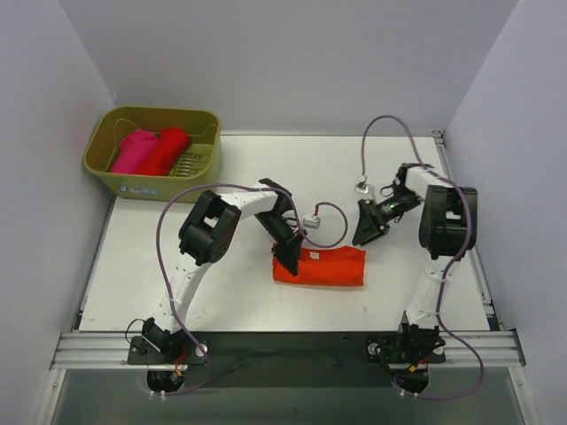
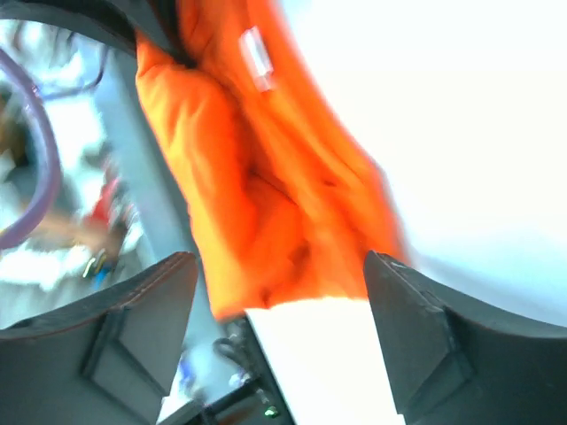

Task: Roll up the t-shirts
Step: Roll the T-shirt to the center of the board.

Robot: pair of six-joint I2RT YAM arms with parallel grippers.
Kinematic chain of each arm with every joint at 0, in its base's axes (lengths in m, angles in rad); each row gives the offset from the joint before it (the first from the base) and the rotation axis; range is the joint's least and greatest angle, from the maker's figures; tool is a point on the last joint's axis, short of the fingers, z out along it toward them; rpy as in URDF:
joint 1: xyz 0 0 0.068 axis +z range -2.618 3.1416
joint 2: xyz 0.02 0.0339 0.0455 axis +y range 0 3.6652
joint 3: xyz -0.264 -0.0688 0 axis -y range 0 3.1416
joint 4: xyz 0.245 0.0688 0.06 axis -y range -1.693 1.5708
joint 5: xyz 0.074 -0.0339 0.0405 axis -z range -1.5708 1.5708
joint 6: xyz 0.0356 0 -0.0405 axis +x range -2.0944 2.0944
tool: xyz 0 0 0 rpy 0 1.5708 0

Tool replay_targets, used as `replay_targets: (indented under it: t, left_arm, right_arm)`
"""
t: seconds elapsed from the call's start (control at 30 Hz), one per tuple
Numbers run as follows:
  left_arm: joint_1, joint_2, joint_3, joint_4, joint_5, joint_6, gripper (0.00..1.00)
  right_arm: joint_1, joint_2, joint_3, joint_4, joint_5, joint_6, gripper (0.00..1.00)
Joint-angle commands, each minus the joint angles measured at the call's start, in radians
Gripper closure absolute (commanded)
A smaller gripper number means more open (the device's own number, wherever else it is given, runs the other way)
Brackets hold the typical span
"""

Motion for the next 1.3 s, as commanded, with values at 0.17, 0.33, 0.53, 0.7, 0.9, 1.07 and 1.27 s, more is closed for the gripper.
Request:
replay_targets:
  t: [0.17,0.33,0.53,0.7,0.9,1.07,1.27]
  left_arm:
    - [0.006,0.119,0.127,-0.158,-0.027,-0.056,0.94]
    - [-0.007,0.173,0.155,-0.195,-0.005,-0.084,0.94]
    - [-0.014,0.199,0.115,-0.207,0.015,-0.105,0.94]
    - [-0.014,0.189,0.061,-0.171,0.001,-0.121,0.94]
    - [-0.012,0.182,0.050,-0.166,0.001,-0.125,0.94]
    - [-0.012,0.201,0.062,-0.180,0.001,-0.125,0.94]
    - [-0.011,0.227,0.096,-0.200,0.009,-0.136,0.94]
  right_arm:
    - [-0.090,-0.791,-0.347,0.704,0.344,0.228,0.00]
    - [0.213,-1.334,-0.873,1.132,0.571,-0.007,0.00]
    - [0.552,-1.642,-1.065,1.006,0.554,-0.227,0.02]
    - [0.706,-1.665,-1.165,1.019,0.609,-0.298,0.04]
    - [0.738,-1.520,-1.219,1.117,0.648,-0.373,0.07]
    - [0.738,-1.411,-1.274,1.267,0.674,-0.442,0.07]
    - [0.737,-1.297,-1.329,1.427,0.721,-0.482,0.09]
